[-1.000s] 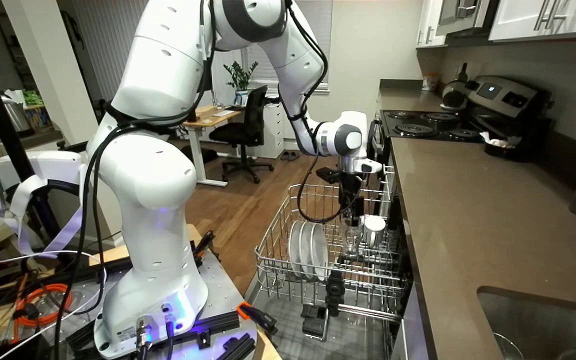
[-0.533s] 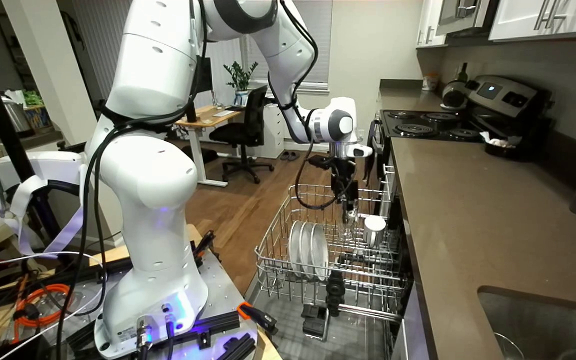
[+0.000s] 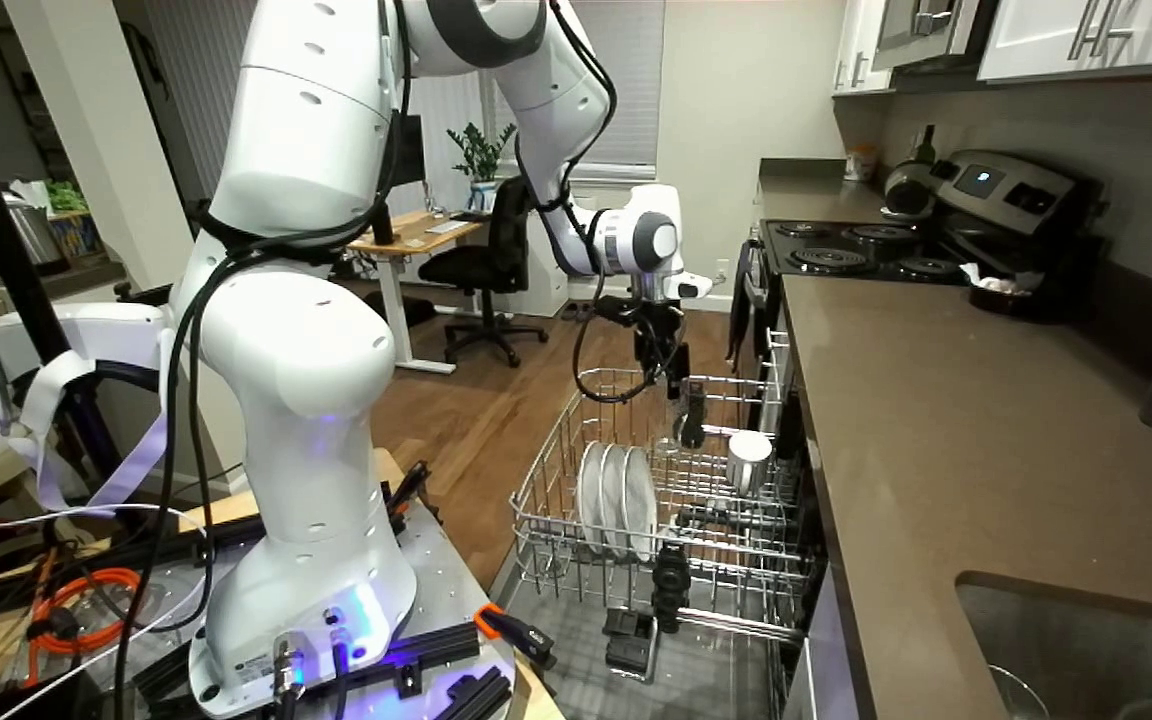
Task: Move the glass jar to the left side of the dishwasher
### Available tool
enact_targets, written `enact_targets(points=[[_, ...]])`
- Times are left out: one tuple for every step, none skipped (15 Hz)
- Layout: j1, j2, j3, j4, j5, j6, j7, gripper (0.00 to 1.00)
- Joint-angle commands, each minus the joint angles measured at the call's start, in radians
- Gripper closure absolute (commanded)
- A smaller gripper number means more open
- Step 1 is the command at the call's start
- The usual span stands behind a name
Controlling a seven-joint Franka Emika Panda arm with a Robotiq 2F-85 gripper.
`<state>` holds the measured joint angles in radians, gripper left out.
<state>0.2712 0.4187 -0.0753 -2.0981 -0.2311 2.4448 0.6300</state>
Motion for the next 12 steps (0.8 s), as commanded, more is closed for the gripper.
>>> enact_targets(points=[[0.008,0.002,0.034,0.0,-0.004,0.055,-0.014,0.38],[0.013,0.009,0.043,0.007,0.0,0.064,-0.019,0.38],[0.015,0.015,0.052,0.01,0.005,0.074,-0.026,0.38],[0.014,0.024,0.066,0.016,0.016,0.08,-0.037,0.38],[0.014,0.029,0.076,0.02,0.023,0.085,-0.047,0.38],[0.015,0.044,0.087,0.032,0.03,0.088,-0.056,0.38],[0.016,0.054,0.096,0.04,0.037,0.087,-0.066,0.38],[0.017,0.073,0.107,0.06,0.045,0.078,-0.08,0.38],[0.018,0.086,0.114,0.073,0.05,0.075,-0.089,0.38],[0.019,0.101,0.122,0.09,0.059,0.068,-0.102,0.38],[0.021,0.113,0.126,0.102,0.065,0.066,-0.111,0.38],[0.022,0.126,0.13,0.115,0.073,0.065,-0.124,0.38]])
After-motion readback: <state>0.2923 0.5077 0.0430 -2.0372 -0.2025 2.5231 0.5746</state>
